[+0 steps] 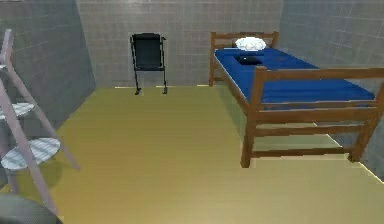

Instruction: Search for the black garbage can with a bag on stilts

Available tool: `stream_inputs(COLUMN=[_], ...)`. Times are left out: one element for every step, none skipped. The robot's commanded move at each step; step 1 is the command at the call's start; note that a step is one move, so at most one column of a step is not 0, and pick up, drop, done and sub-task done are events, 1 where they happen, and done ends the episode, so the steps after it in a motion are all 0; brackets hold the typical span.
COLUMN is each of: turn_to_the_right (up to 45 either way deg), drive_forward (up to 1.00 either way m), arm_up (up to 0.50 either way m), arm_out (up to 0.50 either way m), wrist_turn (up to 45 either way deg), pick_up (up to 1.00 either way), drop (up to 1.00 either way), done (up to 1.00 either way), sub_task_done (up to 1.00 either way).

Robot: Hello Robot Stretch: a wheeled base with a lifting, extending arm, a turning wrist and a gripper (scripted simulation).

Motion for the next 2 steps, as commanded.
stream_inputs(turn_to_the_right=[0.0, -12.0], drive_forward=[0.5, 0.0], arm_up=[0.0, 0.0], arm_out=[0.0, 0.0], wrist_turn=[0.0, 0.0], pick_up=[0.0, 0.0], drop=[0.0, 0.0], done=[0.0, 0.0], sub_task_done=[0.0, 0.0])
